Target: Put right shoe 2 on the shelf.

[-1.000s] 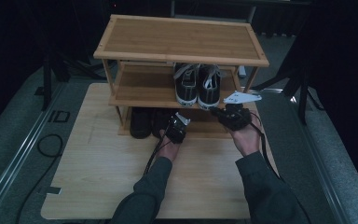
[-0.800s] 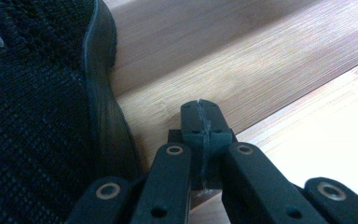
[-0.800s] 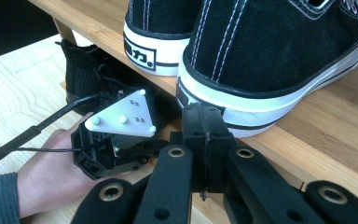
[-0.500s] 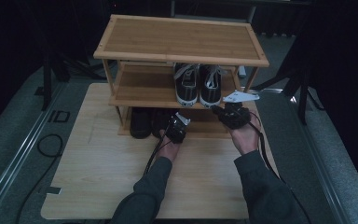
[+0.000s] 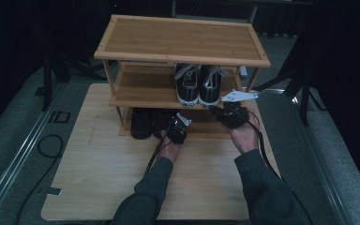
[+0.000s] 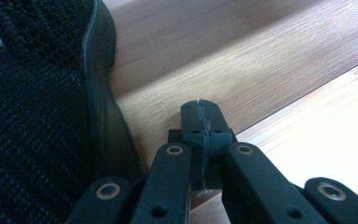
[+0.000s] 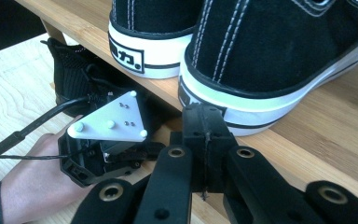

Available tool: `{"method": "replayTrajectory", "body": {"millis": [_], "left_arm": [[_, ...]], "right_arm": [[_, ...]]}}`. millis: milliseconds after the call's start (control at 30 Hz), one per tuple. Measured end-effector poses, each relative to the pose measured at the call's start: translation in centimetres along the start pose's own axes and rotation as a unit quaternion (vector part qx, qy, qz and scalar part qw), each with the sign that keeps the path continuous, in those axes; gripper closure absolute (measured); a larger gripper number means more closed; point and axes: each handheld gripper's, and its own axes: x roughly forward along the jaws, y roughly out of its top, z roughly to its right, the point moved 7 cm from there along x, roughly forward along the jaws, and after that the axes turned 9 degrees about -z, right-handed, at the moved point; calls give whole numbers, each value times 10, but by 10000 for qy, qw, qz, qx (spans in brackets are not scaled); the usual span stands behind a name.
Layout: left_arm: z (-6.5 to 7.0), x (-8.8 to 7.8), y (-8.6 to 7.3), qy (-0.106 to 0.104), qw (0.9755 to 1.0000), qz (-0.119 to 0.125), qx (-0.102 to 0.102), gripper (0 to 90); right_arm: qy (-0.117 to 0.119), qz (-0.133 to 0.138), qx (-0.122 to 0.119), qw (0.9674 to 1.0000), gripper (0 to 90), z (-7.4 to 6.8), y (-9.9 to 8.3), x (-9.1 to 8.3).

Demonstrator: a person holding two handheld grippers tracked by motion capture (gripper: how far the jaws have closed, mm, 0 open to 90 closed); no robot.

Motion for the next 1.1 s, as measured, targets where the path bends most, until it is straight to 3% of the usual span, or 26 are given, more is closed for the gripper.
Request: {"method": "replayTrajectory", "body": {"millis": [267,600,833,1100], "left_arm": [[0,0,0,0,10000,35,-19,899],[0,0,0,56,10000,77,31,898],[1,1,0,39,9999,138,-26,898],[1,1,0,53,9999,151,20,898]], "right_arm": [[50,6,-51,10000,900,-2,0,1],[130,-22,-166,9998,886,1,-11,-19],[201,-149,-264,9993,876,-2,-24,-20],[272,-354,-166,9989,871,-4,-48,-11]]}}
